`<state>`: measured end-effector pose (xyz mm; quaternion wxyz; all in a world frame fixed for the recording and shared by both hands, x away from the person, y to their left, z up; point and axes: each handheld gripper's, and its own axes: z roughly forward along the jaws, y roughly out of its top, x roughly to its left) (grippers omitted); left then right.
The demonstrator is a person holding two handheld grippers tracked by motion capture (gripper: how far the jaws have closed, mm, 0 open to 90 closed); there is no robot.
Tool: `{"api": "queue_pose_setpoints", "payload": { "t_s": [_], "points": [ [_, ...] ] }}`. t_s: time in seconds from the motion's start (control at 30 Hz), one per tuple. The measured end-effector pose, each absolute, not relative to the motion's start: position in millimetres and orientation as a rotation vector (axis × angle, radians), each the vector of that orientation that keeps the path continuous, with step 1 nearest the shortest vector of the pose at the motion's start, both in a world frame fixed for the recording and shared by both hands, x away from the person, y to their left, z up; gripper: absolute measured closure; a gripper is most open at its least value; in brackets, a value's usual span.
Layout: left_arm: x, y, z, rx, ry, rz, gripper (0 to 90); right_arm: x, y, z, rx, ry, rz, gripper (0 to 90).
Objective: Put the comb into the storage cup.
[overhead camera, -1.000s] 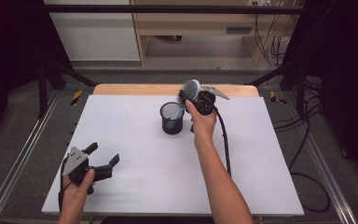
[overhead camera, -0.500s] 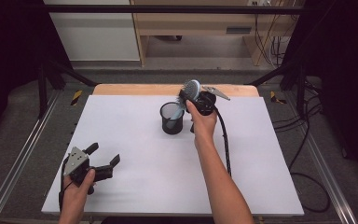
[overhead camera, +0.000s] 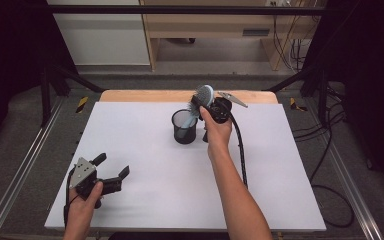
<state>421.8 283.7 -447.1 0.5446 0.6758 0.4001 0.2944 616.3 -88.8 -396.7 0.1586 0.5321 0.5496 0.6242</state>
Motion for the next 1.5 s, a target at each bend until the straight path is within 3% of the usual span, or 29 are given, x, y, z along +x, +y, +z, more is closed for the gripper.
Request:
{"api": "queue_pose_setpoints", "payload": {
  "t_s": [0.83,1.37,1.5],
  "points": [
    [422.0,281.6,-447.7,1.612,0.942,0.696,2.9,618.5,-89.6,-400.5,1.524,1.615,1.758,46.3],
    [421.9,281.0,-447.8,1.62,0.938,0.696,2.9,618.7,-91.3,-399.3,1.537,1.648,1.746,28.8],
    [421.9,281.3,-447.8,1.62,0.939,0.695,2.9,618.2,-88.3,-399.3,1.535,1.655,1.718,20.3]
  ]
}}
